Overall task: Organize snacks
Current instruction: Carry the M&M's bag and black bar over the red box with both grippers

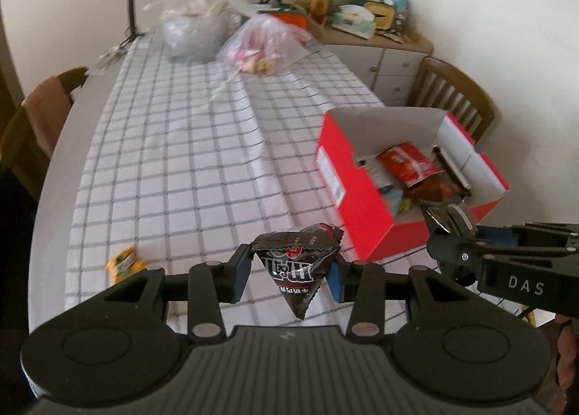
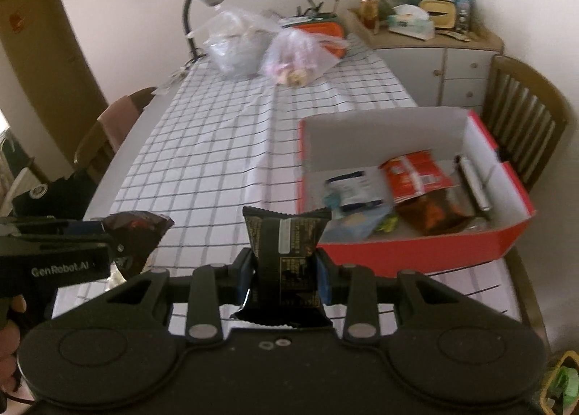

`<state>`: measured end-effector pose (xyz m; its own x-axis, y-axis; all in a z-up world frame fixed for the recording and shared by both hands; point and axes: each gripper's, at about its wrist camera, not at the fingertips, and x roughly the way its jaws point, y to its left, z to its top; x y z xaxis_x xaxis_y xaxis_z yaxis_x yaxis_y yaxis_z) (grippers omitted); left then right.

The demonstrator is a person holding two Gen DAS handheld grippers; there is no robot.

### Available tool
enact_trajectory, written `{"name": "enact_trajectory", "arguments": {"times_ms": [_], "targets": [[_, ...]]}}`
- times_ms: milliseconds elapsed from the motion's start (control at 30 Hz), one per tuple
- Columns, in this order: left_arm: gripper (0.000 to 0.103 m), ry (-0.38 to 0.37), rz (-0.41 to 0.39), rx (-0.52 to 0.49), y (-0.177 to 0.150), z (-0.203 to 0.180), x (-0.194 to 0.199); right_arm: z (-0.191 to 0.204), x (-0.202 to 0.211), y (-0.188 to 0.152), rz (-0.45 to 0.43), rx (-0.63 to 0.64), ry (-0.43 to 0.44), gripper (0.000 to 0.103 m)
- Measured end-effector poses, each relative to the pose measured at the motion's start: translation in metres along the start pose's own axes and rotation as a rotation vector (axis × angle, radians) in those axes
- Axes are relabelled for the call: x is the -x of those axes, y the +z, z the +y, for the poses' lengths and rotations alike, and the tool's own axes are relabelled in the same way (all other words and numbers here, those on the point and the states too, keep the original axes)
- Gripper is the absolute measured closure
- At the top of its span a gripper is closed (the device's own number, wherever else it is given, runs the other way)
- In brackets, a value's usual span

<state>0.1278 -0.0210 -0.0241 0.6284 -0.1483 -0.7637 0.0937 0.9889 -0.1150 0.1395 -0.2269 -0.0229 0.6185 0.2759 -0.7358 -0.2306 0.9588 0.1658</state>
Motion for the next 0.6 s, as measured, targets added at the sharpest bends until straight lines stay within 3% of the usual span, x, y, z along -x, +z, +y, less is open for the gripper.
{"name": "enact_trajectory", "arguments": {"times_ms": [600], "targets": [[0.061, -0.011, 0.036, -0.039, 0.061, -0.112, -0.065, -0.129, -0.014, 0.04, -0.004, -0.035, -0.045, 0.069]]}}
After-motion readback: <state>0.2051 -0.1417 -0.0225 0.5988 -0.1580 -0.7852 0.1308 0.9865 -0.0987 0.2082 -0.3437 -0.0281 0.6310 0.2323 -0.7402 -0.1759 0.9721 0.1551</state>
